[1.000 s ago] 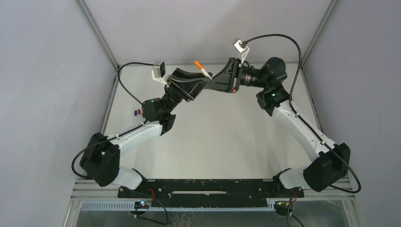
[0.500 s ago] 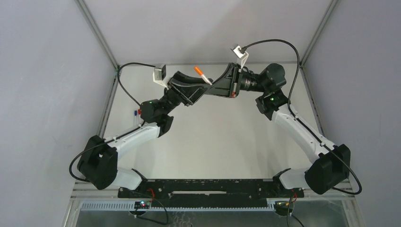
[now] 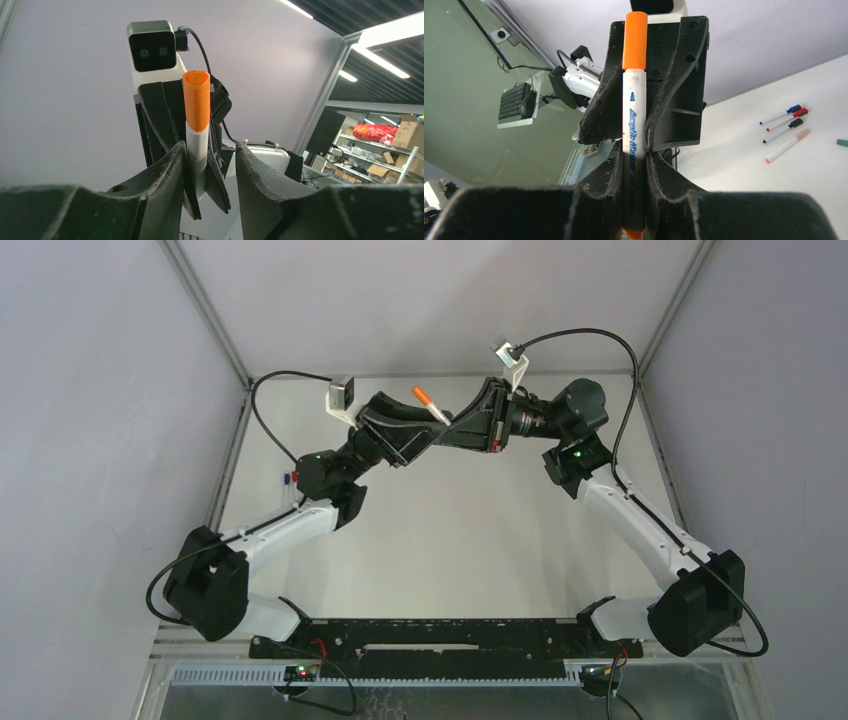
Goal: Insert the pens into the pen caps
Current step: Press the pen cap onto the pen.
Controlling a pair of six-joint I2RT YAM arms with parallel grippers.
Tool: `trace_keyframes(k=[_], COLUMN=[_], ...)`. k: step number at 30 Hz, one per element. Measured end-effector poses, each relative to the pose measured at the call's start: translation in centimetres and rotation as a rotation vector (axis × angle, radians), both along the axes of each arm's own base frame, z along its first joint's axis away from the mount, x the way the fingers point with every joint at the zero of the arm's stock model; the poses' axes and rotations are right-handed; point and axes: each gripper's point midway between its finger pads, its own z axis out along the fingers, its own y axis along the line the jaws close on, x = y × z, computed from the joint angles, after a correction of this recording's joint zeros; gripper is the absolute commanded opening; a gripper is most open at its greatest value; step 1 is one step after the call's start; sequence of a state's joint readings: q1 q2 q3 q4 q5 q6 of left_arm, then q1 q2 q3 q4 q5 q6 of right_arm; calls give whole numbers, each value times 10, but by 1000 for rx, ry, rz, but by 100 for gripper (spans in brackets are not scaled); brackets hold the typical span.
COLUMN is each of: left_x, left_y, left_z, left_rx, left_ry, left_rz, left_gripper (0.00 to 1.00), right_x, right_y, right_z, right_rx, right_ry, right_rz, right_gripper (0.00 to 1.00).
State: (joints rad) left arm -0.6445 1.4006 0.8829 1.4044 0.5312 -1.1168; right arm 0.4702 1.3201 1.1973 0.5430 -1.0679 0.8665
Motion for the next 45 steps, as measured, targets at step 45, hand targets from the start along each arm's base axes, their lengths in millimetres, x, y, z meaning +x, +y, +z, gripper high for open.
trace_keyframes(k=[45], left_x=[10], left_y=[1], left_z=[2], left_rx=[23], left_ry=[66], left_rz=[79], left_gripper=[44], right_x=[-3], right_y=[2], right_z=[-3], right_rx=[-13], right_ry=[-89], right_rz=[-21], right_gripper=[0])
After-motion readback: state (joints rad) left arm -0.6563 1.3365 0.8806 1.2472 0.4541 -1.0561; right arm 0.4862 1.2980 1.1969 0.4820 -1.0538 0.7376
